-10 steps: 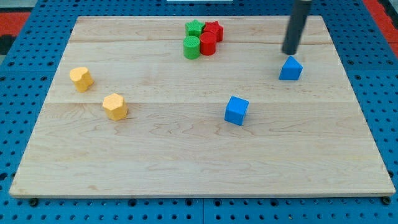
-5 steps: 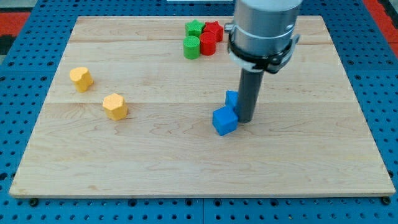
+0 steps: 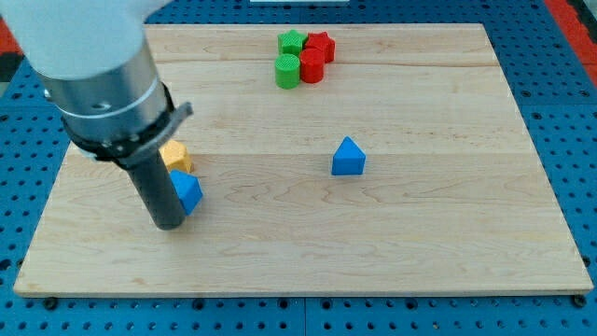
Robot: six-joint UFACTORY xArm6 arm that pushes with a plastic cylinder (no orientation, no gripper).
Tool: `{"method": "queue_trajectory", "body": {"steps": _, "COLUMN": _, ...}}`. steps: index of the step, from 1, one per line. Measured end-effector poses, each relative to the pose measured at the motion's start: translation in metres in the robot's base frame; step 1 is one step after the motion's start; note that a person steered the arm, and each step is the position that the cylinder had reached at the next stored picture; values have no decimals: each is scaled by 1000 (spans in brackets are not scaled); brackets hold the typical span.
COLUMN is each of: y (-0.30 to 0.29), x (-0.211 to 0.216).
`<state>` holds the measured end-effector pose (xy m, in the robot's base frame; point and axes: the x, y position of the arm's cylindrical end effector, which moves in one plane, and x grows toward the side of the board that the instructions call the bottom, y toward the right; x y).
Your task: Move blue cube in between yellow hexagon and blue triangle
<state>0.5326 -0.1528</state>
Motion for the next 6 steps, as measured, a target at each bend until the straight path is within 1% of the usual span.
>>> {"method": "queue_trajectory", "body": {"steps": 2, "y": -3, "x": -42}}
{"method": "queue_trajectory", "body": {"steps": 3, "y": 5, "x": -55}}
{"method": "queue_trajectory", "body": {"steps": 4, "y": 54, "x": -19}}
{"method": "queue_trajectory", "body": {"steps": 5, "y": 24, "x": -21}}
{"method": "queue_trajectory", "body": {"steps": 6, "y": 6, "x": -47}}
